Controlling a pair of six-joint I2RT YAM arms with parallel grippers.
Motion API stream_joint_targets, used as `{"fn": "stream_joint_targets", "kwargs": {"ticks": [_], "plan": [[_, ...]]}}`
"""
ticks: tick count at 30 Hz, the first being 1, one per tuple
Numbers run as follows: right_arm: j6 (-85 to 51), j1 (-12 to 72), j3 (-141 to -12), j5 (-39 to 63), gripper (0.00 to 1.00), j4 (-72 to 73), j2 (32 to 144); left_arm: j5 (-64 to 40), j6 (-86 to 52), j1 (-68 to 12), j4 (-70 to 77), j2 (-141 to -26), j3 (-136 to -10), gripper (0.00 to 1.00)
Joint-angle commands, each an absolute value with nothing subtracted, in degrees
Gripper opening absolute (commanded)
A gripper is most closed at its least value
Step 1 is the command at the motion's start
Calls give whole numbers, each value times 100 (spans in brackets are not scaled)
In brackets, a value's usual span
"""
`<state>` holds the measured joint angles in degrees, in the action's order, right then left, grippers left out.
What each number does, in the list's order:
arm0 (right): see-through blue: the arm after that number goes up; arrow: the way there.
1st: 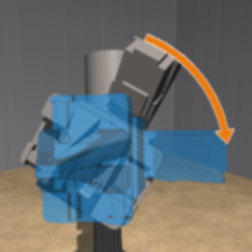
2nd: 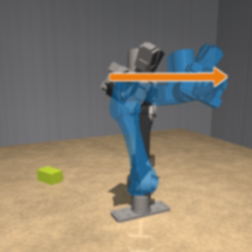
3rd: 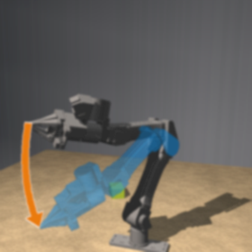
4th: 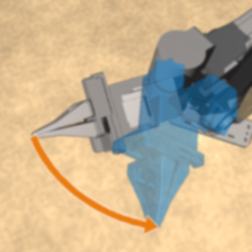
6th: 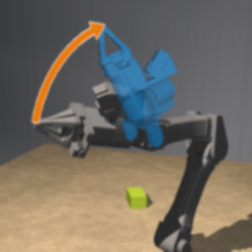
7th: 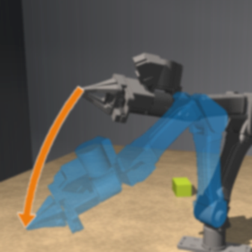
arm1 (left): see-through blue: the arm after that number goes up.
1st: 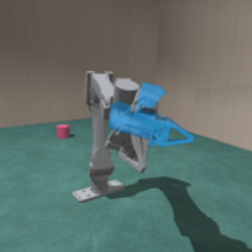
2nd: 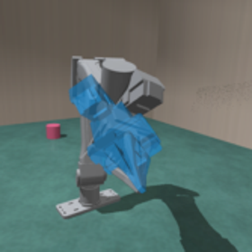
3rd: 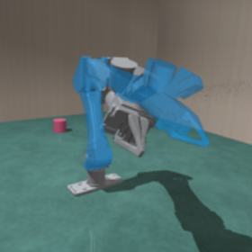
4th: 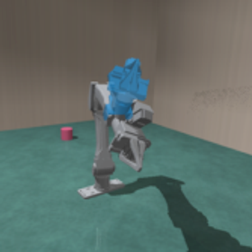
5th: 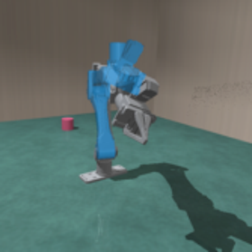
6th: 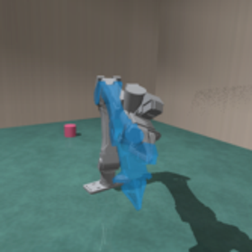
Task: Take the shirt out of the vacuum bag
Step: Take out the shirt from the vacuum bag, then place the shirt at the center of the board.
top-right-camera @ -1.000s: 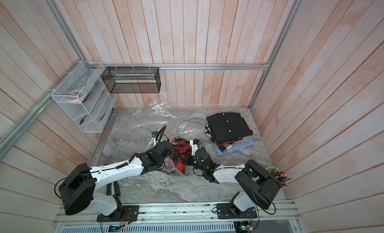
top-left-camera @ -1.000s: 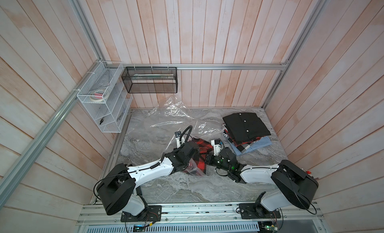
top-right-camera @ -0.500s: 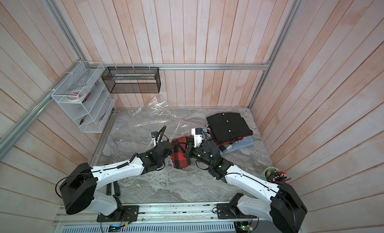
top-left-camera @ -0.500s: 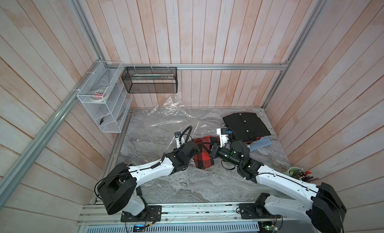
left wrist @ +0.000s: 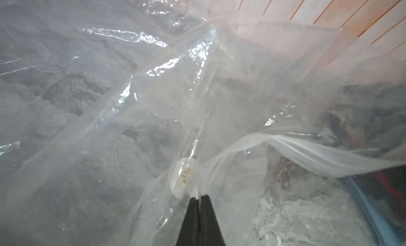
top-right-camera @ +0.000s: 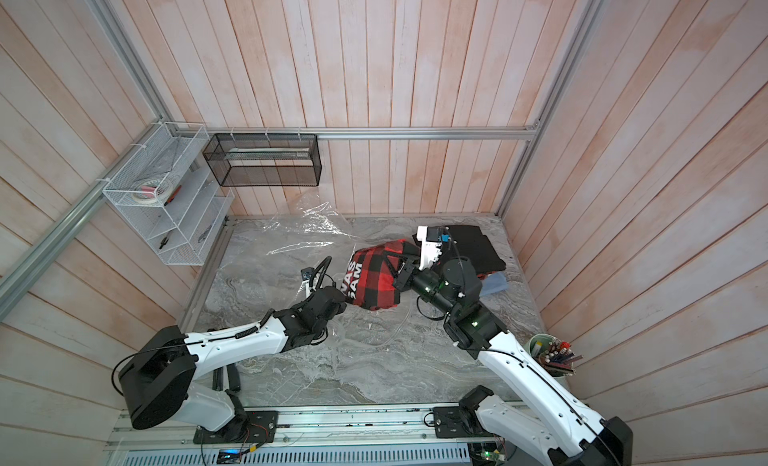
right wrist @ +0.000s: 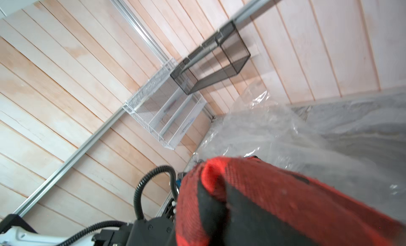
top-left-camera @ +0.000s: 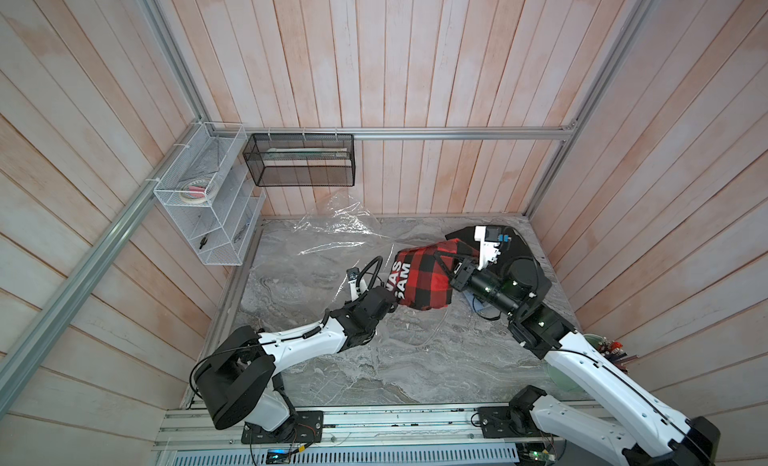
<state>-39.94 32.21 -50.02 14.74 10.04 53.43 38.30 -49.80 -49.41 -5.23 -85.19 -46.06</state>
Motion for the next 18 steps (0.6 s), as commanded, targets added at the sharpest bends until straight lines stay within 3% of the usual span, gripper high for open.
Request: {"fn": "stream_joint_targets", "kwargs": {"ticks": [1,8,18], "plan": [[-3885,2476,-5398,2056,0,1101,5263,4099,-5126,-4904,-613,-8321,-4418,0],[-4382,594,-5933,2773,0,1573,5664,4178,-5140,-4900,-677,-8233,-4309,0],[-4254,-468,-6443,2055,0,2249,6994,4145,-5168,-4904,-669,-8136,-4145,0]]}}
